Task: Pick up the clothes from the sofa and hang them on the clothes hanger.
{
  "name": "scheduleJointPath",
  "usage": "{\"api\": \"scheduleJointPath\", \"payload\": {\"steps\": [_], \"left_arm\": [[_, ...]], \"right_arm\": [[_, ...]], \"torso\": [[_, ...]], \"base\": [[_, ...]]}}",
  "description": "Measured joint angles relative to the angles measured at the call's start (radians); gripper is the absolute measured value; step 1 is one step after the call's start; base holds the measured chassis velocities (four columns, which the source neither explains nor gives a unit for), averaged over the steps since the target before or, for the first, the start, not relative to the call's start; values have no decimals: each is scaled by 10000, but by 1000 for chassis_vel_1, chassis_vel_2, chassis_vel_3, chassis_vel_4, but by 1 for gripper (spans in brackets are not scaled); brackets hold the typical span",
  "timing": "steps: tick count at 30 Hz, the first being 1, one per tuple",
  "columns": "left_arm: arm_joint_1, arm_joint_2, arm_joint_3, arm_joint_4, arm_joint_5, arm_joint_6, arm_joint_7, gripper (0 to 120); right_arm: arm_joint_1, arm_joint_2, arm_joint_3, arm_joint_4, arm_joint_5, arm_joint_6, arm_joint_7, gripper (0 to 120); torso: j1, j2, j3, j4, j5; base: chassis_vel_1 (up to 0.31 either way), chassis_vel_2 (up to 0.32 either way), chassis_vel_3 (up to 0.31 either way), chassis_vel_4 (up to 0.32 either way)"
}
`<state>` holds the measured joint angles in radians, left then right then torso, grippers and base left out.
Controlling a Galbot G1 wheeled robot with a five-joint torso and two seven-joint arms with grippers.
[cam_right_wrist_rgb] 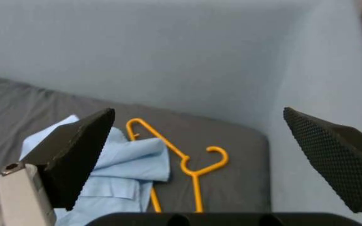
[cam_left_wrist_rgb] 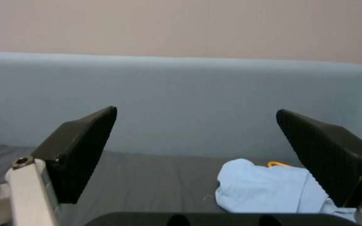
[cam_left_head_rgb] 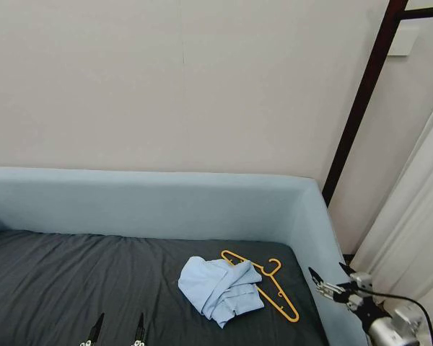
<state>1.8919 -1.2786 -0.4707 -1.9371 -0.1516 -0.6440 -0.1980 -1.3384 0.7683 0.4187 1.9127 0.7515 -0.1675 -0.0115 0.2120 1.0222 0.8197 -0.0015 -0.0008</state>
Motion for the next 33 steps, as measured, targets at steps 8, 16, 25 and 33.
{"api": "scheduleJointPath", "payload": {"steps": [8, 16, 25, 33], "left_arm": [[194, -335, -98, 130, 130, -178, 2, 100], [576, -785, -323, 128, 280, -433, -56, 100], [825, -1105, -336, 87, 501, -508, -107, 100], [1134, -1196, -338, 18, 418, -559, -127, 100]], "right_arm": [[3238, -337, -3842, -1429, 325, -878, 142, 100], [5228, 1474, -6684, -3055, 919, -1153, 322, 100], [4633, 3029, -6264, -4478, 935, -782, 50, 100], [4531, 3728, -6126, -5390, 869, -532, -66, 84]], "torso": [[0, 0, 0, 4, -4], [1, 0, 0, 6, -3], [0, 0, -1, -1, -2], [0, 0, -2, 3, -3]], "base": [[0, 0, 0, 0], [0, 0, 0, 0], [0, 0, 0, 0], [0, 0, 0, 0]]}}
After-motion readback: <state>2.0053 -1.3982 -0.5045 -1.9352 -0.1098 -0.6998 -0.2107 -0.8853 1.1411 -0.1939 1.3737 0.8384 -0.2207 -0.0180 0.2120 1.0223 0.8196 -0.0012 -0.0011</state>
